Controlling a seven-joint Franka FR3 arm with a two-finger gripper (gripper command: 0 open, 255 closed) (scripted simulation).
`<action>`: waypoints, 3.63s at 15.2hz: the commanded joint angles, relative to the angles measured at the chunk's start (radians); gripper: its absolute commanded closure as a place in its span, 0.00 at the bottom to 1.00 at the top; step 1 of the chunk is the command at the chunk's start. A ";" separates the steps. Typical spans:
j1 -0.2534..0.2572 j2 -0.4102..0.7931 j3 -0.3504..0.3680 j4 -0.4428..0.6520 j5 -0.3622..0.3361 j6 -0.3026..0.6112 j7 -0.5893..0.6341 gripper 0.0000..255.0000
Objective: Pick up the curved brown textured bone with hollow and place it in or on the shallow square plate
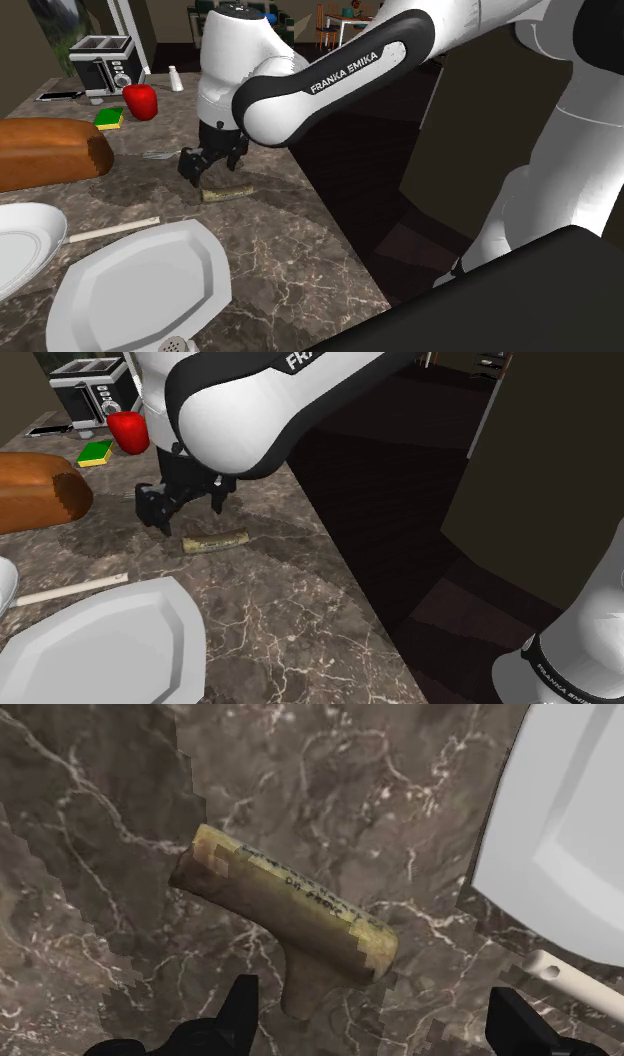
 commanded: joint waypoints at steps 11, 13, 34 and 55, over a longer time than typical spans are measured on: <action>0.016 0.102 -0.013 0.026 -0.060 0.073 0.040 0.00; 0.016 0.102 -0.013 0.026 -0.060 0.073 0.040 0.00; 0.031 0.454 -0.034 0.657 0.005 -0.555 0.022 0.00; 0.037 0.499 -0.046 0.631 -0.002 -0.499 0.035 1.00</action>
